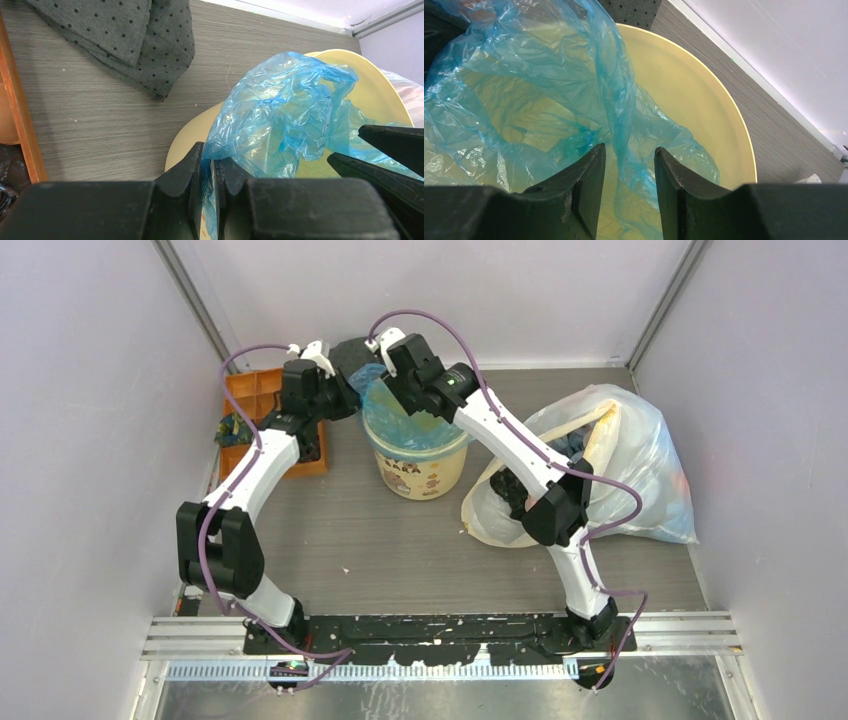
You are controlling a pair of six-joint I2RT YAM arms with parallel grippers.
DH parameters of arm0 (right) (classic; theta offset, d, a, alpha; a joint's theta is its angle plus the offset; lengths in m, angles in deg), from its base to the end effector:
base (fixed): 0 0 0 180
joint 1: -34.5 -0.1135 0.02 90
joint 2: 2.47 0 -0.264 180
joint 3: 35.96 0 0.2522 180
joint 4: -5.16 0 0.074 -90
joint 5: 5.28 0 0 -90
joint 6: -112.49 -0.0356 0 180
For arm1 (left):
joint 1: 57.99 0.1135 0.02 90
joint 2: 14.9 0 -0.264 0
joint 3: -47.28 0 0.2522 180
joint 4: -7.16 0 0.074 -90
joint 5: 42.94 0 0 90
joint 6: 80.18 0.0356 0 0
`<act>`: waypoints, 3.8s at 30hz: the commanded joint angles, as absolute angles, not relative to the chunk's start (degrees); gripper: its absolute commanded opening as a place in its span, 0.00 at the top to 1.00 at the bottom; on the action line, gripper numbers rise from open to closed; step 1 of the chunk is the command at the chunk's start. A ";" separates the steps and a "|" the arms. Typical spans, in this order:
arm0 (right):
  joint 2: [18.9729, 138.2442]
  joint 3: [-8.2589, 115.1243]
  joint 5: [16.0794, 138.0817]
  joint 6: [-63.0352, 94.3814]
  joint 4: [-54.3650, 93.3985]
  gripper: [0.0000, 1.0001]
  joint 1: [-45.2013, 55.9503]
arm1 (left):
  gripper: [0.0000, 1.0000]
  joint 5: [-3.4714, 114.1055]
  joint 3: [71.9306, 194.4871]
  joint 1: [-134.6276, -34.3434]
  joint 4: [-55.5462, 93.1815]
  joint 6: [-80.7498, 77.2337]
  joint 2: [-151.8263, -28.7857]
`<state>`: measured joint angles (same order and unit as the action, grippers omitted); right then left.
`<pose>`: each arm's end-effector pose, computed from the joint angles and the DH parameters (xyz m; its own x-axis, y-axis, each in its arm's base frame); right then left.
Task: Put the trash bags into the trash bin
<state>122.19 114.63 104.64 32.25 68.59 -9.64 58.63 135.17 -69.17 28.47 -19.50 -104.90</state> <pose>0.3545 0.3271 0.3755 -0.3524 -0.5641 -0.7467 -0.5282 0.7786 -0.3389 0.3635 -0.0791 0.3249 -0.5214 -0.3860 -0.7610 0.1321 0.8446 -0.5189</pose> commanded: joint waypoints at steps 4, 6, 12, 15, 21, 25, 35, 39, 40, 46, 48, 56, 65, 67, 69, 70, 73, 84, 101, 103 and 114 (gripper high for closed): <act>122.67 116.63 106.05 31.28 68.44 0.63 -9.69 | 0.86 58.62 137.49 -69.06 27.47 -18.71 -105.06; 122.85 116.62 105.93 31.21 68.74 0.66 -9.54 | 0.86 58.55 137.41 -69.06 27.39 -18.79 -105.10; 122.27 116.82 102.06 28.88 68.69 0.72 -8.23 | 0.86 58.56 137.64 -69.06 27.45 -18.63 -105.30; 121.93 116.90 99.67 27.78 68.80 0.76 -7.91 | 0.86 58.38 137.60 -69.01 27.56 -18.44 -105.32; 121.92 116.93 98.68 26.56 68.72 0.89 -7.40 | 0.86 58.37 137.40 -68.89 27.45 -18.44 -105.21; 121.51 116.95 101.89 26.29 67.60 0.99 -7.27 | 0.86 58.39 137.30 -68.89 27.35 -18.37 -105.20; 119.03 117.35 108.82 25.21 62.23 0.99 -6.29 | 0.86 59.19 137.24 -68.88 27.03 -18.38 -105.41; 118.11 116.67 111.73 25.13 58.90 0.99 -5.38 | 0.87 59.87 136.90 -68.88 26.64 -18.57 -105.51; 117.73 116.28 112.23 25.12 57.84 0.99 -5.00 | 0.87 59.85 136.89 -68.88 26.64 -18.64 -105.59; 117.41 115.39 113.47 24.29 52.61 0.99 -2.18 | 0.87 60.70 136.64 -68.96 26.25 -18.82 -105.91; 117.37 114.62 113.09 24.43 50.77 0.99 -1.73 | 0.87 60.92 136.66 -68.94 26.07 -18.83 -106.04; 119.95 115.46 107.61 25.30 49.28 0.99 1.29 | 0.87 61.74 137.62 -68.96 25.94 -18.89 -107.62; 121.48 114.18 102.12 23.15 51.16 0.99 4.98 | 0.87 63.70 139.07 -68.95 25.94 -19.49 -109.23; 121.56 112.83 101.02 22.54 51.06 0.99 5.93 | 0.87 63.83 139.15 -68.97 25.93 -19.73 -109.53; 121.46 111.43 99.28 21.16 50.73 0.99 6.84 | 0.87 63.86 139.07 -68.97 25.93 -20.00 -109.81; 121.39 110.68 98.84 20.66 50.30 0.99 7.13 | 0.87 63.97 139.13 -68.97 25.87 -20.12 -109.99; 121.01 108.26 96.88 19.61 49.61 0.99 7.74 | 0.87 64.17 139.17 -68.97 25.76 -20.33 -110.30; 121.89 110.04 93.51 14.24 55.57 0.90 9.98 | 0.86 63.43 139.39 -68.97 26.28 -20.13 -111.43; 118.12 118.49 92.21 0.48 68.36 0.34 11.40 | 0.87 63.58 139.23 -68.98 26.61 -20.45 -111.49; 116.78 118.34 91.00 -0.57 68.65 0.30 11.57 | 0.87 63.66 139.33 -68.97 26.60 -20.52 -111.49; 105.37 110.75 90.94 -0.59 73.88 0.30 10.00 | 0.87 63.96 139.45 -68.97 26.37 -20.88 -111.66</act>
<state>114.63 113.87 90.20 -0.65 72.26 11.28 63.28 137.09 -69.12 27.45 -20.24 -112.13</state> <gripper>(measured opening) 0.713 0.132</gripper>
